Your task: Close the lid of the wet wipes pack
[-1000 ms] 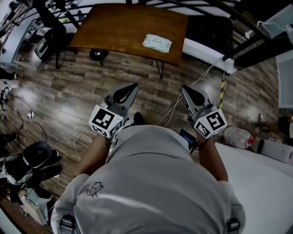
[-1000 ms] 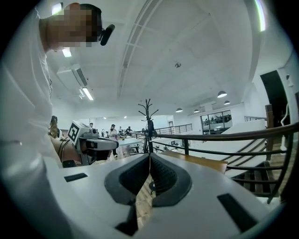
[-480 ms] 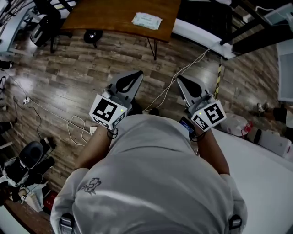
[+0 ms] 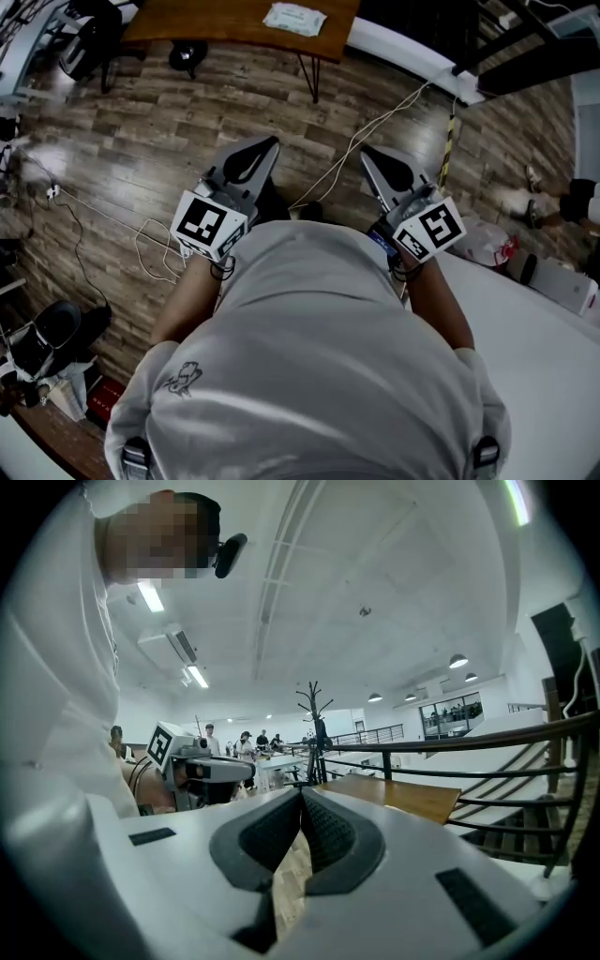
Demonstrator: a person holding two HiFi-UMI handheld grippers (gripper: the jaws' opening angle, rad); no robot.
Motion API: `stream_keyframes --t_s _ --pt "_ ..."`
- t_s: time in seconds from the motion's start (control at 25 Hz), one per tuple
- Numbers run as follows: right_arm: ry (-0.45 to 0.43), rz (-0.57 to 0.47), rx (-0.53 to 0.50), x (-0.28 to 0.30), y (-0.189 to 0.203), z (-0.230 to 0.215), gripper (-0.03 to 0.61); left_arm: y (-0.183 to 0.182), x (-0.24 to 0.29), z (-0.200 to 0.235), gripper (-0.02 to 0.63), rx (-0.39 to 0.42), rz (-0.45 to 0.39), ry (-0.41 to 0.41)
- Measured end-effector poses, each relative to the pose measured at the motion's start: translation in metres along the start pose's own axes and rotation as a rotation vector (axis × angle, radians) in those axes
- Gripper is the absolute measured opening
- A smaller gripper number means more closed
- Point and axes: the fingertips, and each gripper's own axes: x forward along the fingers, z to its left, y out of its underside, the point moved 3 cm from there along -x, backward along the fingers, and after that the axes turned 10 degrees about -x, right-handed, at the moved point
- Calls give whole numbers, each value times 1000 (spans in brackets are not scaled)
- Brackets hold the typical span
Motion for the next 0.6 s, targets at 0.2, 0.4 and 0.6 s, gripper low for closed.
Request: stream_keyframes --t_s 0.2,0.4,0.6 --pt "-4 1 10 -7 6 0 34 5 -4 -4 9 -2 -2 -19" --pt "-8 1 15 -7 5 -3 34 1 -1 -6 9 -2 1 -20" --pt "-9 0 17 -3 5 -8 34 1 3 -3 9 0 5 -16"
